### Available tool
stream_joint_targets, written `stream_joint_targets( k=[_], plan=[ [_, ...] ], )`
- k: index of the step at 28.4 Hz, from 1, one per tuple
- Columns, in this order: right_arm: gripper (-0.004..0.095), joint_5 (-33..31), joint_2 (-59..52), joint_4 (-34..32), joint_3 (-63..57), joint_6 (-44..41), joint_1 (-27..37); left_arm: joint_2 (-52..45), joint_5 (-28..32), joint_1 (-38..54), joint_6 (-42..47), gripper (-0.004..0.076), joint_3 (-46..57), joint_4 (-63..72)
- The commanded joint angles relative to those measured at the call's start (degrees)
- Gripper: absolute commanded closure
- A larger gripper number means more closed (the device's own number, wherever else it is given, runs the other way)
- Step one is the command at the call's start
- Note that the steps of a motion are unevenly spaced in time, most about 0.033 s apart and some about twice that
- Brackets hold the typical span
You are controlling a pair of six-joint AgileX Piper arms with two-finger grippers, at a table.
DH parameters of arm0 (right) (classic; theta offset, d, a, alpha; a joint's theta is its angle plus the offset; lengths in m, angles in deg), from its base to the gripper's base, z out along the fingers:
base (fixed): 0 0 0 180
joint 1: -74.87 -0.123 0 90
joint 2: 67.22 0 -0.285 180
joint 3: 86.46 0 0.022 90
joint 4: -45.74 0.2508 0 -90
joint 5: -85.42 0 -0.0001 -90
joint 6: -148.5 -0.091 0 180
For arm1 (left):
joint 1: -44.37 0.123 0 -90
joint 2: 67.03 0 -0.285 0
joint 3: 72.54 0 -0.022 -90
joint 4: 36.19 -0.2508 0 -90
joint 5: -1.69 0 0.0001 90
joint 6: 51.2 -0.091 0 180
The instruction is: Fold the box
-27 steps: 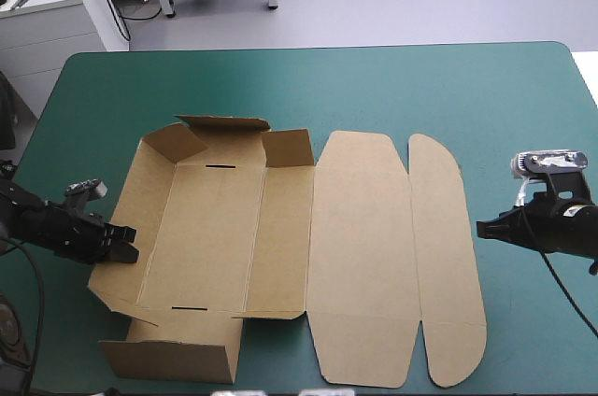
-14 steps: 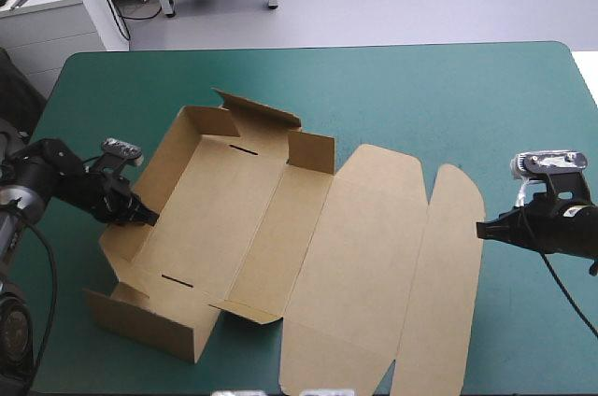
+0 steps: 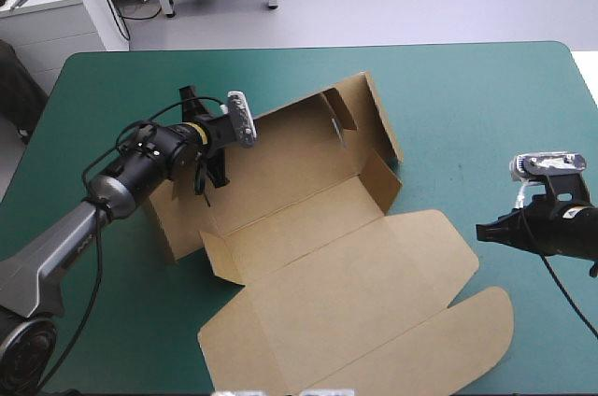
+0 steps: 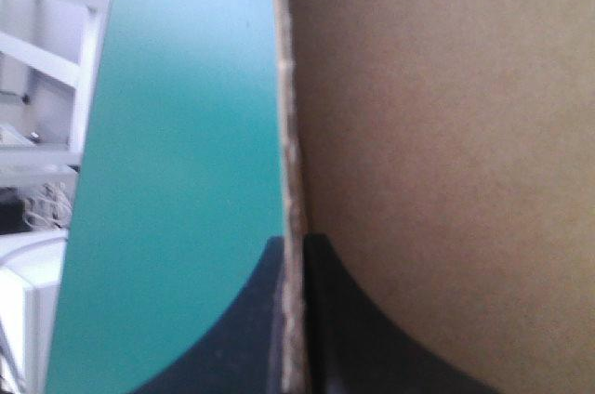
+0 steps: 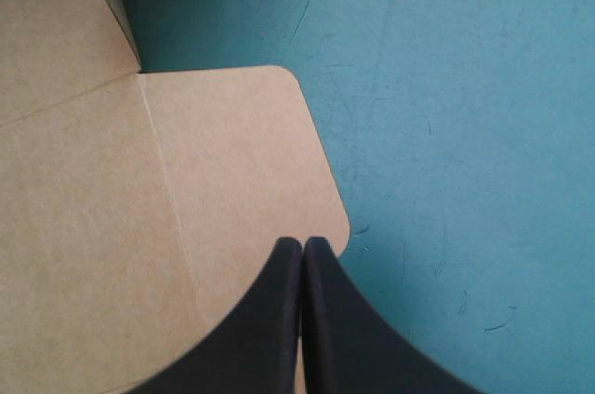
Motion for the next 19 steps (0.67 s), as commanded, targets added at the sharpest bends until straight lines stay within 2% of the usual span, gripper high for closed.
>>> stream_joint_targets(
  k=[1,11,16,19],
  plan=[
    [0.0928,1.39,-0.64,1.21,1.44,0.69,0.14,-1.73,7.9,-4.62,0.35,0.0734,-2.01,-5.48],
    [0.0928,1.29,-0.64,1.21,1.44,0.69,0.14,-1.31,21.17,-13.25,3.13,0.0734,-2.01,-14.72],
    [0.0928,1.29,-0.64,1.21,1.44,0.69,0.14,-1.31,22.08,-14.6,3.74,0.0734,-2.01,-15.73],
    [0.0928,1.29,-0.64,1.46,1.44,0.69,0.14,-1.31,19.99,-14.7,9.84,0.0734,-2.68,-16.12]
  ],
)
